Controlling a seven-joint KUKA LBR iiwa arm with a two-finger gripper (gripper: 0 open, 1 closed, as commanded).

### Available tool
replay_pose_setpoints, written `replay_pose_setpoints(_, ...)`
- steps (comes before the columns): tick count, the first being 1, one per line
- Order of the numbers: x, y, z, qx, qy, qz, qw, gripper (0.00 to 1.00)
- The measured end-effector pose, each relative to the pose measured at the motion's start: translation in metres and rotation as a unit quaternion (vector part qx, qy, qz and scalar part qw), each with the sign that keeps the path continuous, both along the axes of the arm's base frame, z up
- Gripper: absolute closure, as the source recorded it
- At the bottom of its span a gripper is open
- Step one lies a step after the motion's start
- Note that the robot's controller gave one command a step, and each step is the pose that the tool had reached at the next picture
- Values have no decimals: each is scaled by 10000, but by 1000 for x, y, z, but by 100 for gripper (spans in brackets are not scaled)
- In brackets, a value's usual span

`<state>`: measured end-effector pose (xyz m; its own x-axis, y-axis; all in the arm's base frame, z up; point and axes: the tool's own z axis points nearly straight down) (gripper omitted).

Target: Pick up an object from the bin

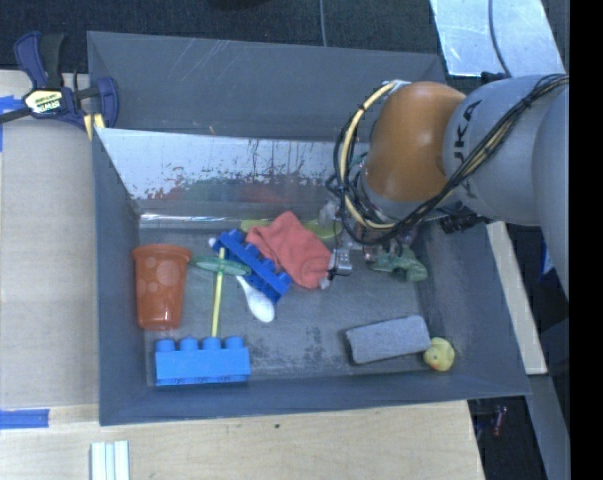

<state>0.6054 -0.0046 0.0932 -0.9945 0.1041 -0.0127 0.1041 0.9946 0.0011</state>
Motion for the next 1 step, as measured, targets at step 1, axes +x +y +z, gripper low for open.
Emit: replay_pose_setpoints(1,-6,8,-10,12,23,-1266,9920,0)
